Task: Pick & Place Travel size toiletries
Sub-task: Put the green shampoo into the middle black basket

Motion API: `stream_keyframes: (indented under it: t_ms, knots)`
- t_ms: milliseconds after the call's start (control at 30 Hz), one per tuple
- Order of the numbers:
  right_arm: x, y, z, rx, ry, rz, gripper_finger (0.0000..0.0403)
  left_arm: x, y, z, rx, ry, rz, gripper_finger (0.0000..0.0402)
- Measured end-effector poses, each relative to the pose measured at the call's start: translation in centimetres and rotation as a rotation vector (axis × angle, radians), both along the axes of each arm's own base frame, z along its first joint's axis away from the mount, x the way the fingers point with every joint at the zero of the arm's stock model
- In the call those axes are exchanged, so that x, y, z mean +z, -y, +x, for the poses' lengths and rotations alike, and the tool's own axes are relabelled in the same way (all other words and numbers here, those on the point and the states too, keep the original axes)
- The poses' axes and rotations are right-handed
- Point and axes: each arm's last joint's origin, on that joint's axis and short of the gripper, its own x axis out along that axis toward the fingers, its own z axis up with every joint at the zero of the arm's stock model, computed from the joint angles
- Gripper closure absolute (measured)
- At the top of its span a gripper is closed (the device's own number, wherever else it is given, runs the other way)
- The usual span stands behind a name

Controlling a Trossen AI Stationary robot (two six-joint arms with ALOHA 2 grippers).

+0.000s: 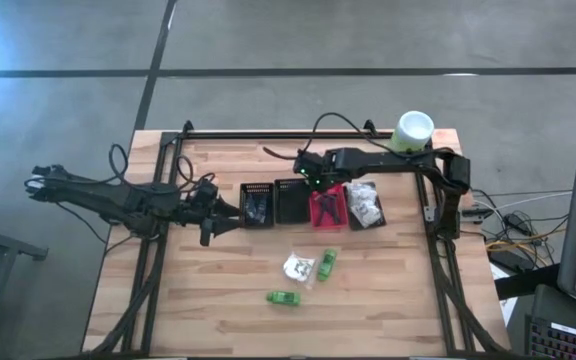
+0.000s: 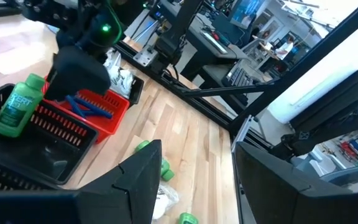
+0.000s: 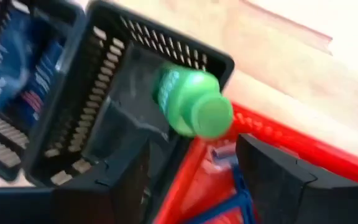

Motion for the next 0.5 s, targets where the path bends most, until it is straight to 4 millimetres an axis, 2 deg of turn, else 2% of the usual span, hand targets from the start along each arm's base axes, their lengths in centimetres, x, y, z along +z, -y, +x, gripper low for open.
stream_keyframes:
  t_ms: [233, 400, 500]
  knots:
    - [0.2, 0.5, 0.7, -0.036, 0.09, 0.01, 0.0179, 0.0, 0.0, 0.0, 0.0, 0.0, 0.006, 0.0193]
    - [-1.6, 1.2, 1.1, -0.066, 0.065, 0.052, 0.0169, 0.0, 0.0, 0.0, -0.003, 0.002, 0.024, 0.0193]
    - [-1.8, 1.3, 1.5, -0.079, 0.063, 0.039, 0.016, 0.0, 0.0, 0.0, -0.004, 0.002, 0.032, 0.0193]
